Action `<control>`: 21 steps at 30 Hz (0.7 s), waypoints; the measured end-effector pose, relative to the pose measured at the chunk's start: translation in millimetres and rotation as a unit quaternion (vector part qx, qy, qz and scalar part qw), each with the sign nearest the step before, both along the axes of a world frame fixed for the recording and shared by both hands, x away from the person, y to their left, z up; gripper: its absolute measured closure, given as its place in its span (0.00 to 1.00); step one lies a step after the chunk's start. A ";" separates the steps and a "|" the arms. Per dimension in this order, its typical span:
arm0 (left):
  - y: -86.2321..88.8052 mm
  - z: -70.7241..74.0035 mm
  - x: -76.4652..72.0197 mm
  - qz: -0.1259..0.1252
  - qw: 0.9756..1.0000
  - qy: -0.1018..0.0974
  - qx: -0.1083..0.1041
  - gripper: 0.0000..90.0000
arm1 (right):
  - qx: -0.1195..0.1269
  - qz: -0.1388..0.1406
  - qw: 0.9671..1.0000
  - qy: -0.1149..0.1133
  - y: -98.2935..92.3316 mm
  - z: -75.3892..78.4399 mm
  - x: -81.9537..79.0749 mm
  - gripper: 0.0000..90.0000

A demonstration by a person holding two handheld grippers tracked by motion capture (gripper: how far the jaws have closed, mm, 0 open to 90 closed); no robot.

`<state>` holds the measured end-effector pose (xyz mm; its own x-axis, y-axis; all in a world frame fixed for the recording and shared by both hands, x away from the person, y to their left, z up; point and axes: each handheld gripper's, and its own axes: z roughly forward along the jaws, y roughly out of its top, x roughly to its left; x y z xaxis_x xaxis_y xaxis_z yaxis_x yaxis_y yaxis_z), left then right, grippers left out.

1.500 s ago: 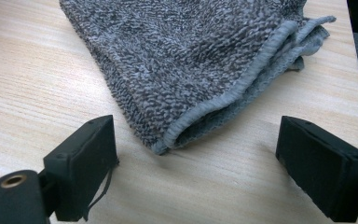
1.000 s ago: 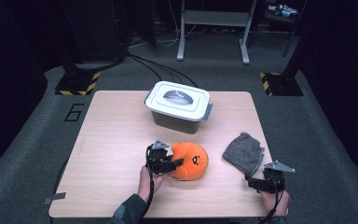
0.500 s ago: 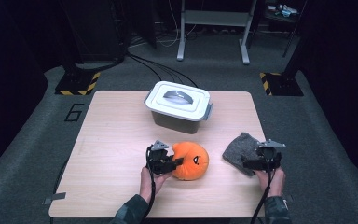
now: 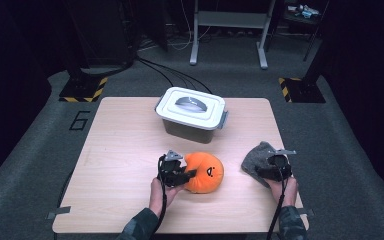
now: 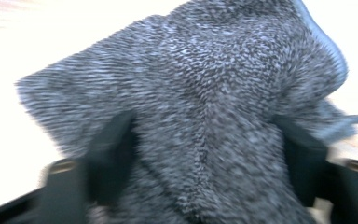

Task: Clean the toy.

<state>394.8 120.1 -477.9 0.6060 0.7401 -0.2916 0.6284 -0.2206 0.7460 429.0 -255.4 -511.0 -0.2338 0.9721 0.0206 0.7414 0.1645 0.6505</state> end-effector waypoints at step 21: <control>-5.1 5.4 -10.0 -0.002 1.000 -0.024 -0.004 0.75 | 0.051 0.015 0.997 -0.062 -9.0 34.2 -41.8 0.82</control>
